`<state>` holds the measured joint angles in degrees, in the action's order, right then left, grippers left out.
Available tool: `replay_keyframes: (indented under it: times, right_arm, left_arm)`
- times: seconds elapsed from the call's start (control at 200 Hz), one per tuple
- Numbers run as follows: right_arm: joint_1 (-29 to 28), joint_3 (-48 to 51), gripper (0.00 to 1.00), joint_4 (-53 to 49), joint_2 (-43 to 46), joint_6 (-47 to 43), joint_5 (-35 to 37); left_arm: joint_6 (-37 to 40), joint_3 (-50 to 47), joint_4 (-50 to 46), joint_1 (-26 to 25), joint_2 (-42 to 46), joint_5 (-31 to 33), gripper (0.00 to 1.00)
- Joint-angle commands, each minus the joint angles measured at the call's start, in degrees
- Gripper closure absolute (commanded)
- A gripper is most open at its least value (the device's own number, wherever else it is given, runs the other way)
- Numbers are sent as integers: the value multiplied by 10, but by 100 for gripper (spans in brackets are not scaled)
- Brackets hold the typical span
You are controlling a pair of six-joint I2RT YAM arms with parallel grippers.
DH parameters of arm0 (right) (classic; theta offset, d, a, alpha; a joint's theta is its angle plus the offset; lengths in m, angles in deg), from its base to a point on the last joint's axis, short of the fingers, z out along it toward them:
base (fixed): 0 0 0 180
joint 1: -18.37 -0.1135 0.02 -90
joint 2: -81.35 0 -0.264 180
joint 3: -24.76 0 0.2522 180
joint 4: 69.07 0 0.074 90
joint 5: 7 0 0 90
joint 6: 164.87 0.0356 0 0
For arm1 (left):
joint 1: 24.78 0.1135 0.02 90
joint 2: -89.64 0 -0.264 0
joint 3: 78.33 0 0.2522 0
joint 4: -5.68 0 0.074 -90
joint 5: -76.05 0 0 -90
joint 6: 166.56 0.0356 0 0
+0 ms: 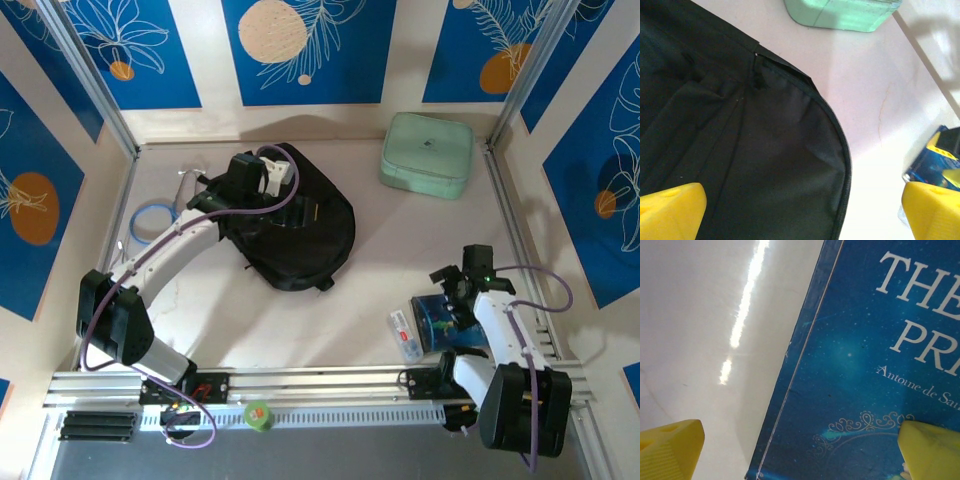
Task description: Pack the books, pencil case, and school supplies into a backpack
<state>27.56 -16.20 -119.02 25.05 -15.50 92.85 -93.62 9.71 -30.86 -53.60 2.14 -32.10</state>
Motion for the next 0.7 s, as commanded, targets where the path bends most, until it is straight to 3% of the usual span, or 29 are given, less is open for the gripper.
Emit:
replay_keyframes:
  times: [0.0,0.21,0.46,0.585,0.695]
  right_arm:
    - [5,5,1,80,-34,-28,-81]
    - [-20,-35,3,157,-147,-64,-146]
    - [-117,-140,7,189,-291,-118,-171]
    - [-141,-174,14,178,-307,-119,-158]
    - [-142,-185,15,145,-263,-105,-120]
  left_arm:
    - [-16,11,0,1,-15,-41,0]
    - [-26,47,-13,-20,-66,-67,1]
    - [-36,101,-17,-72,-136,-78,3]
    - [-43,131,-19,-100,-172,-85,9]
    - [-43,166,-23,-128,-212,-86,12]
